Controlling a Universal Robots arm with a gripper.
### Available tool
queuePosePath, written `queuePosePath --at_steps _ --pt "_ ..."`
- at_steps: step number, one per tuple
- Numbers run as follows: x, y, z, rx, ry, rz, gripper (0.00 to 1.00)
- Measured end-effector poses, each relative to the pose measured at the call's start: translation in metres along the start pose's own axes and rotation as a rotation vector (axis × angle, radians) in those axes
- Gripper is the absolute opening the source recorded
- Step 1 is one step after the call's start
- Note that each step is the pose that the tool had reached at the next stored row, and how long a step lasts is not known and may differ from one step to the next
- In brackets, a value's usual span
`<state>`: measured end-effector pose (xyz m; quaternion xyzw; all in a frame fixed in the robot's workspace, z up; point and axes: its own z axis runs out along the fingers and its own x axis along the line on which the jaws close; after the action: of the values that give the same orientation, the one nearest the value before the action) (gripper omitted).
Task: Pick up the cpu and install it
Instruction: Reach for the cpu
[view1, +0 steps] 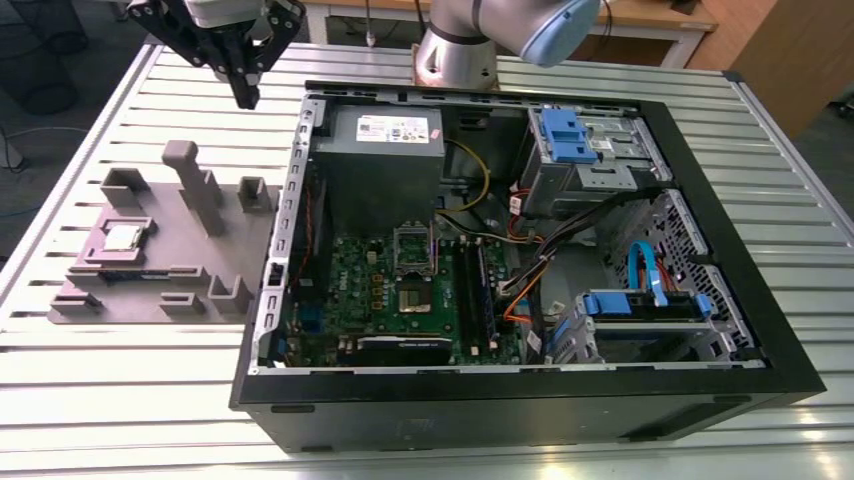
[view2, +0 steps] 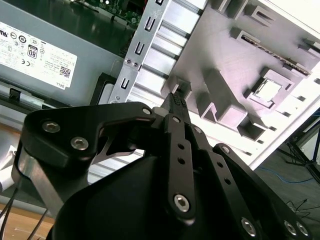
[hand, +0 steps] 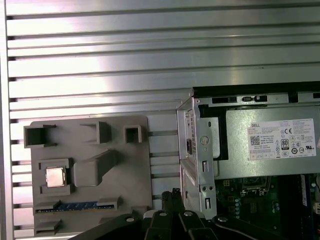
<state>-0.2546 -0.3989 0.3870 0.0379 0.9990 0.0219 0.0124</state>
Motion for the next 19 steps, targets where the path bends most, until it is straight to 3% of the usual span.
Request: queuePosePath --at_steps 19 --pt "0.0067 -0.0005 -0.0001 0.0 -0.0001 0.0 0.1"
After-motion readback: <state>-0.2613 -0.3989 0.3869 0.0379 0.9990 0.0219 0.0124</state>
